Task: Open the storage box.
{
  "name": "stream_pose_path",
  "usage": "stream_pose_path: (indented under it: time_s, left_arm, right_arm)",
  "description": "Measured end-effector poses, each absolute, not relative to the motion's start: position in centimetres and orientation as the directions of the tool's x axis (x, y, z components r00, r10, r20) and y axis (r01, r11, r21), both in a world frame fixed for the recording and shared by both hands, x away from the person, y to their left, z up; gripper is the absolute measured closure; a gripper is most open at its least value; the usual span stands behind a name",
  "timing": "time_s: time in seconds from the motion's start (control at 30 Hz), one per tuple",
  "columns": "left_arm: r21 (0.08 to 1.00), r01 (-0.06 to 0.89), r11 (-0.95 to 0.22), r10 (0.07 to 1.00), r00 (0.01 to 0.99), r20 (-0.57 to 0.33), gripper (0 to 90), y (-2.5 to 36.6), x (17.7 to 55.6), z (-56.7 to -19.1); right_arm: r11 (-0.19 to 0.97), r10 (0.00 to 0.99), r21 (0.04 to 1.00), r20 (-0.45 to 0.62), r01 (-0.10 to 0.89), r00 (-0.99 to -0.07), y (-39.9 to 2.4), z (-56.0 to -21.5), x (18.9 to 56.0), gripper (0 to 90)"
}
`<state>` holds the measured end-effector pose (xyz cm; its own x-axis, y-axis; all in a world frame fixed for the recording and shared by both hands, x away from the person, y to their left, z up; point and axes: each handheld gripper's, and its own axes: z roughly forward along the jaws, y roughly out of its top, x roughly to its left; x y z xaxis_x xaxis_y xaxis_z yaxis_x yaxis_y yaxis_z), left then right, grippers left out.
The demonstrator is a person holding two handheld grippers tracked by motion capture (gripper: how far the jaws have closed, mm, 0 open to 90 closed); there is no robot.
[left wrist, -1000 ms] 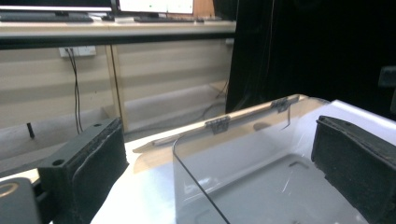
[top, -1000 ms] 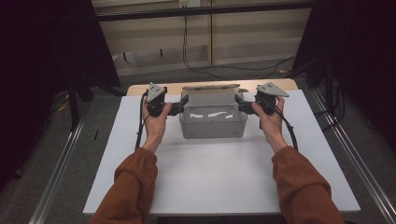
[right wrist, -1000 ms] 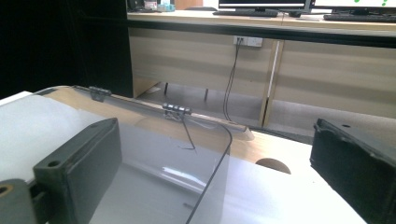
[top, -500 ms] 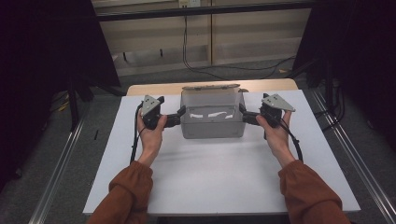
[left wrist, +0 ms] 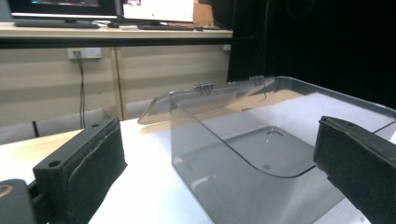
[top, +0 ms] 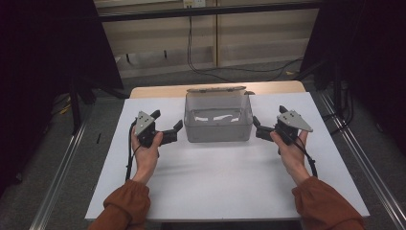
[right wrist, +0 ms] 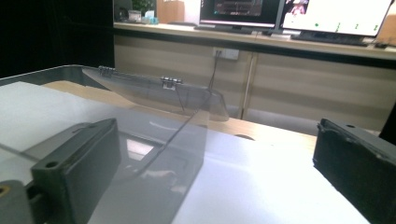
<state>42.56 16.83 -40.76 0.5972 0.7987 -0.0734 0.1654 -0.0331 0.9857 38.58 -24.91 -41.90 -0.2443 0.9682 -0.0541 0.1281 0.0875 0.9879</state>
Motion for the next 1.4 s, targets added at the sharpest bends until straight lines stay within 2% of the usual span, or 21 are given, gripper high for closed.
stream_pose_path:
  time_s: [0.33,0.53,0.77,1.13,1.23,1.4]
  left_arm:
    - [0.983,0.185,0.017,0.818,0.563,-0.121,1.9,18.2,40.0,-41.3]
    - [0.987,0.159,-0.011,0.839,0.539,-0.078,2.0,18.8,38.2,-41.5]
    - [0.986,0.164,0.011,0.857,0.507,-0.093,1.9,19.6,36.2,-42.4]
    - [0.984,0.177,-0.017,0.853,0.516,-0.078,2.0,20.7,33.7,-43.0]
    - [0.982,0.182,-0.042,0.86,0.508,-0.058,2.0,20.9,32.9,-43.3]
    - [0.986,0.159,-0.059,0.866,0.5,-0.029,2.7,21.0,32.9,-43.1]
  right_arm:
    - [0.074,0.967,0.991,-0.045,0.108,-0.25,-25.6,-42.3,35.6,0.7]
    - [0.071,0.972,0.993,-0.047,0.095,-0.231,-26.3,-42.6,34.2,0.5]
    - [0.027,0.974,0.995,-0.005,0.094,-0.226,-27.0,-42.8,32.0,1.2]
    - [0.069,0.978,0.993,-0.048,0.099,-0.202,-28.6,-43.9,28.5,0.2]
    - [0.116,0.977,0.99,-0.099,0.082,-0.19,-28.9,-44.1,27.6,0.3]
    - [0.109,0.975,0.989,-0.088,0.099,-0.203,-28.5,-44.6,27.7,0.3]
